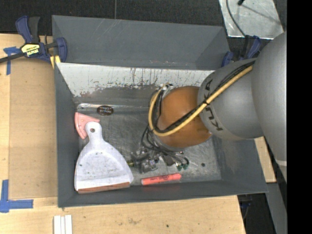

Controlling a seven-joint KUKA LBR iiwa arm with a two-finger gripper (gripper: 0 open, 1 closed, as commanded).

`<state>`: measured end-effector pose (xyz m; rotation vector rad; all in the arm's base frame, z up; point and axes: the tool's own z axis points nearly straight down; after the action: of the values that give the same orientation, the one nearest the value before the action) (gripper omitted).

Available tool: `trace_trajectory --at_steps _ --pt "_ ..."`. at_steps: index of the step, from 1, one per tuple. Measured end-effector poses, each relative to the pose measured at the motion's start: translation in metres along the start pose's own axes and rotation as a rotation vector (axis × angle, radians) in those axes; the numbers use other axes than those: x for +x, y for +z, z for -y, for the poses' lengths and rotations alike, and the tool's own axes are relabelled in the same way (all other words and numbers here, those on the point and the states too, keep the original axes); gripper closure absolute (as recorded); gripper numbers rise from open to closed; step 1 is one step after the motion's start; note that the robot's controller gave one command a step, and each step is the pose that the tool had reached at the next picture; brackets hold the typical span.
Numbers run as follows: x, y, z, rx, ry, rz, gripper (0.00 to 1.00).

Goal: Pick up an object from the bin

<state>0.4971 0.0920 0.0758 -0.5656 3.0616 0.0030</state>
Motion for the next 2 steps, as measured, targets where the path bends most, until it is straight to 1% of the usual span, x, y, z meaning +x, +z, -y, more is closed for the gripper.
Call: trace_trajectory --at_steps 1,2 --pt "-0.0112 -0.1239 0.0027 -0.003 0.009 -0.028 1.00" --pt "-0.0112 -0.1239 0.0028 -0.003 0.009 -0.028 1.00"
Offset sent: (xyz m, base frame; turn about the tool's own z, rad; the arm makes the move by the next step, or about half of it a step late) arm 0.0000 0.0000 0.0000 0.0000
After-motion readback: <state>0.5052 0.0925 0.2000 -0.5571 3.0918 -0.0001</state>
